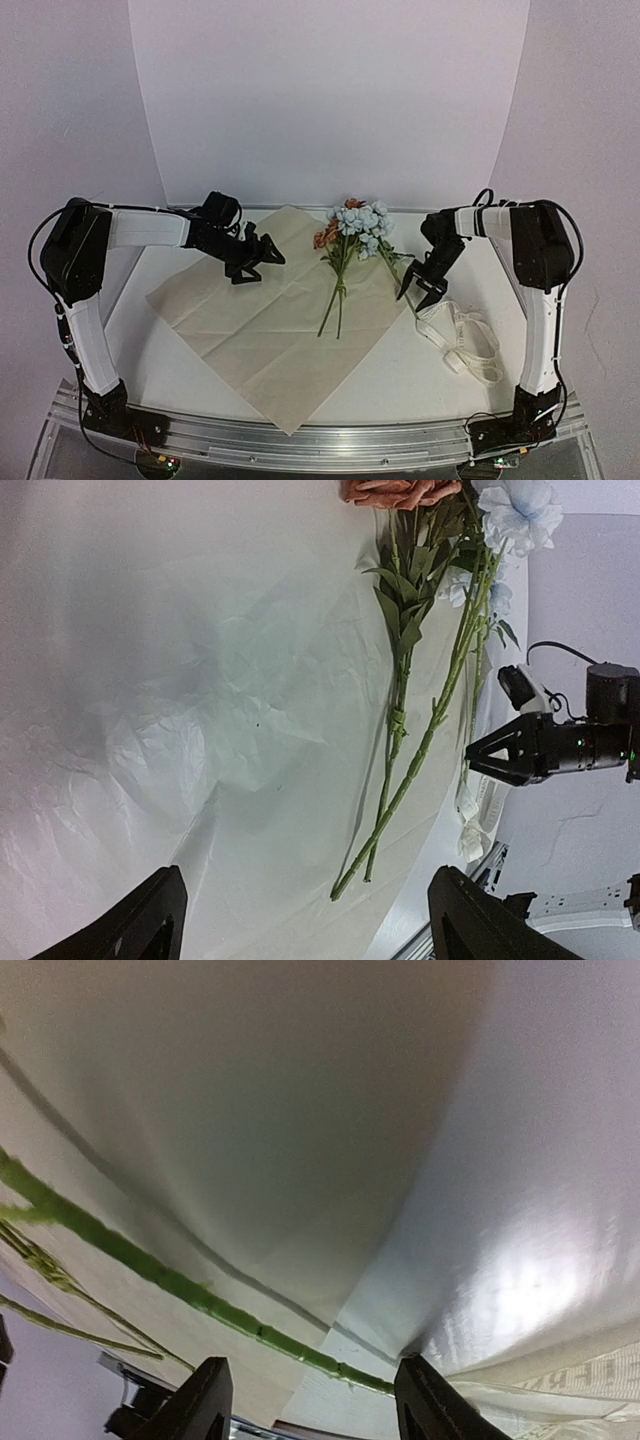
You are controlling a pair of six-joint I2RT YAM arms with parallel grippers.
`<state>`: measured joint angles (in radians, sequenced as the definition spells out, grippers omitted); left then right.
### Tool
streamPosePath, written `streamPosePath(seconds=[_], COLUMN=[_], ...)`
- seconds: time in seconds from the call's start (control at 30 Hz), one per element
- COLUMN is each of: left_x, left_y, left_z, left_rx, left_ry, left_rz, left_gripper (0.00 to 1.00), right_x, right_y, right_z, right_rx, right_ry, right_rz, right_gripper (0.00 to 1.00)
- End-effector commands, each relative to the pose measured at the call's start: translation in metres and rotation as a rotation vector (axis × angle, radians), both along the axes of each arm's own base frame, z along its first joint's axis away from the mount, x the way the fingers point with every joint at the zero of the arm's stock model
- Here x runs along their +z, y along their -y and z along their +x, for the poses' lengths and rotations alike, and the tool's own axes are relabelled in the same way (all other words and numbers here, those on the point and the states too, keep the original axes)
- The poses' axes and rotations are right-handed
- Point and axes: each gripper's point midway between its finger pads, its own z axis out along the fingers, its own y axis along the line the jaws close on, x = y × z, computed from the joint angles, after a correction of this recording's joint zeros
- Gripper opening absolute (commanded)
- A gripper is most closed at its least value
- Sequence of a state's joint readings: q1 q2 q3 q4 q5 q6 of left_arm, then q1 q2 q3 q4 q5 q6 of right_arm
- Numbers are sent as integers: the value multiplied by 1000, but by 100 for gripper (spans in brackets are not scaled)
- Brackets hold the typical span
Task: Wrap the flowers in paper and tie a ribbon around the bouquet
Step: Pick up the fake flower from the center of the board.
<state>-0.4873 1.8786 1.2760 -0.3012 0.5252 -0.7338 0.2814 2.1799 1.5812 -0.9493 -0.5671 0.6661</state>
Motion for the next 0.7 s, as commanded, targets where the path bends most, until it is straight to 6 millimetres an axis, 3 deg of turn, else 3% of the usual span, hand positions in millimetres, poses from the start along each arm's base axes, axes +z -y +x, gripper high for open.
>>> streamPosePath(seconds=[0.0,0.2,0.43,0.53,0.67], left_x=[25,22,-4,-13,-17], left_y=[5,6,-3,-7,-9], left_z=[4,4,-7,-15,-19], left_rx=[-9,-8,22,30,36], left_ry=[60,54,13,-3,-12], left_rz=[-52,-55,-37,-34,-45], left_gripper=[86,86,86,86,86], right_x=[13,21,11,12,17], right_y=[9,10,6,3,-4], right_z=[-25,-47,-40,-39,-42], right_rx=[184,403,471,486,478], right_ry=[20,-25,-29,-36,-38], right_rz=[-184,-344,-386,-370,-316], right_gripper=[53,48,36,38,49])
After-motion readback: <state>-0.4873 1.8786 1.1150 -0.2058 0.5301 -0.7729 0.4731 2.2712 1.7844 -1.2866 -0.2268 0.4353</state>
